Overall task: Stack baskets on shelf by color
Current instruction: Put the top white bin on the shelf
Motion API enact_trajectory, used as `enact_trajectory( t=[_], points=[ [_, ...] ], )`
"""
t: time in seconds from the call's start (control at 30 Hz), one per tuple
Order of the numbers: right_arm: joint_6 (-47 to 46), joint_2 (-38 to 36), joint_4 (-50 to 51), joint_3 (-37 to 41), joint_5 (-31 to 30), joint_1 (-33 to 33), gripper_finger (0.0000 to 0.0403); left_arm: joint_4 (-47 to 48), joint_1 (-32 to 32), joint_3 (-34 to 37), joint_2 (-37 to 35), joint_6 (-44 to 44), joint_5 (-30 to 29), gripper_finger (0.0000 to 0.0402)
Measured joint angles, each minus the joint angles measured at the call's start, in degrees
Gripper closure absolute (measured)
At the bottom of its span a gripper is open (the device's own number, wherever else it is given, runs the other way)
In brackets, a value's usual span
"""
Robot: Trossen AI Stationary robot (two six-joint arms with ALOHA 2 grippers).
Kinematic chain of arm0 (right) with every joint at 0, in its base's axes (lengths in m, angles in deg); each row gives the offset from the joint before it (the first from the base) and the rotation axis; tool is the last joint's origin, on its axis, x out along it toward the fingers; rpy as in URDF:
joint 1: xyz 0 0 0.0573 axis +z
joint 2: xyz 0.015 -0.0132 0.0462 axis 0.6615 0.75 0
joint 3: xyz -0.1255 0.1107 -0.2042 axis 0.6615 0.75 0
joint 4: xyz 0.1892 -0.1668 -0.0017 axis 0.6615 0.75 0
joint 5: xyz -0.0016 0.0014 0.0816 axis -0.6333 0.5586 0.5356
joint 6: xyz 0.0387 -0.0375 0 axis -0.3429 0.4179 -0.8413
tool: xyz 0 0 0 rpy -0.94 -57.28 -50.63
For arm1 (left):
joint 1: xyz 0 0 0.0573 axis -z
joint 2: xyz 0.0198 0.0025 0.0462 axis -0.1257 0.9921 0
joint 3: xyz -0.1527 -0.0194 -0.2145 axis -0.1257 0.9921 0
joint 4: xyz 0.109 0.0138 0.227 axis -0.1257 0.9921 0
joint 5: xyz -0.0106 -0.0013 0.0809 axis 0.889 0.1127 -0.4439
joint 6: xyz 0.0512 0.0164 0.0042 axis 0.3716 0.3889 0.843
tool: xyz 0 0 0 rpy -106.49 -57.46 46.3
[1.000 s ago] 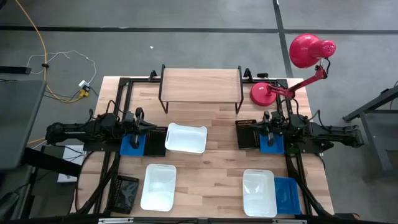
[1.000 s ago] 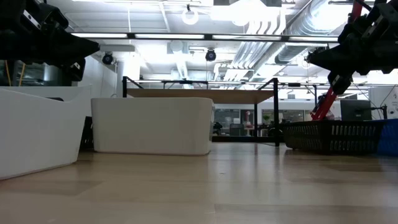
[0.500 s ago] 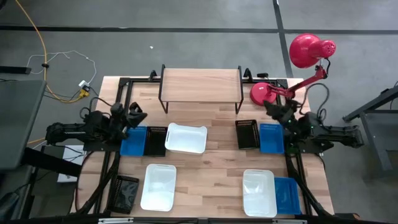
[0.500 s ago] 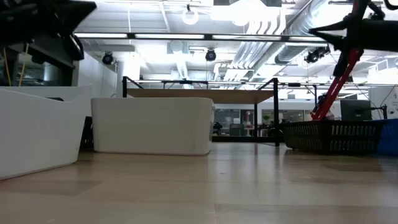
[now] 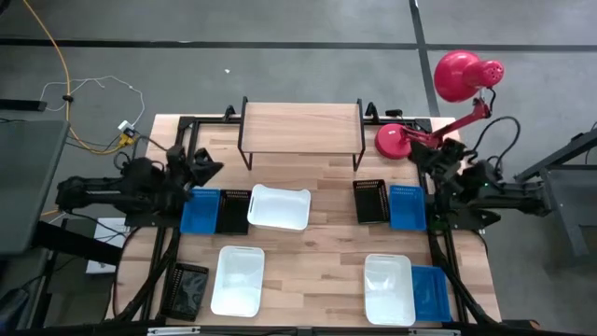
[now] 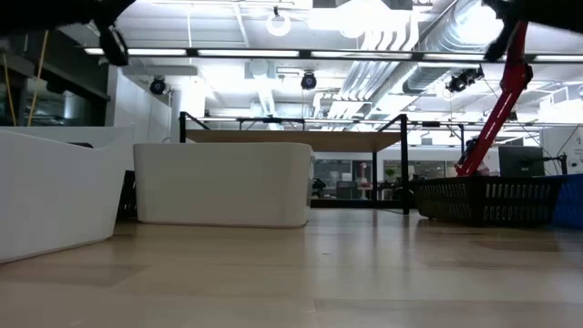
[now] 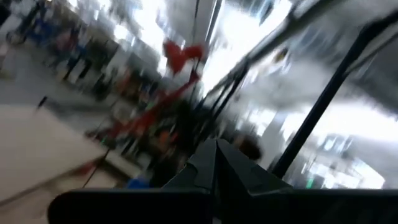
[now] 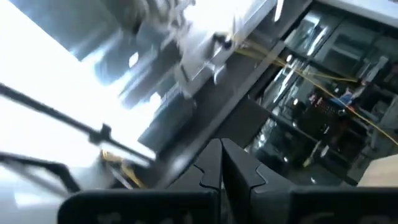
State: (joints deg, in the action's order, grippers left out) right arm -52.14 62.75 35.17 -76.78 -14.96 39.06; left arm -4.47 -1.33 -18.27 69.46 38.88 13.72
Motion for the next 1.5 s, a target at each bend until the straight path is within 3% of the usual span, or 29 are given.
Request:
enact_trajectory(
  t=[0.2,0.33,0.6,0.8,1.5],
  points=[
    [3.9,7.6,9.3,-11.3,7.1,0.8,0.0403,22.2,0.0,-14.1,13.7,0.8,4.0,0.0401],
    [4.9,11.2,15.4,-17.0,9.4,1.0,0.0403,30.7,0.0,-19.1,20.9,-0.9,4.1,0.0401],
    [6.7,14.6,21.7,-21.4,9.2,0.9,0.0403,29.5,0.0,-19.9,25.9,-5.6,4.0,0.0401],
    [7.7,14.6,22.6,-21.5,7.0,0.9,0.0403,26.4,0.0,-19.9,25.1,-5.6,5.2,0.0401],
    [7.3,22.8,17.9,-22.3,12.1,0.9,0.0403,23.1,0.0,-19.9,21.8,-3.3,4.7,0.0401]
  ],
)
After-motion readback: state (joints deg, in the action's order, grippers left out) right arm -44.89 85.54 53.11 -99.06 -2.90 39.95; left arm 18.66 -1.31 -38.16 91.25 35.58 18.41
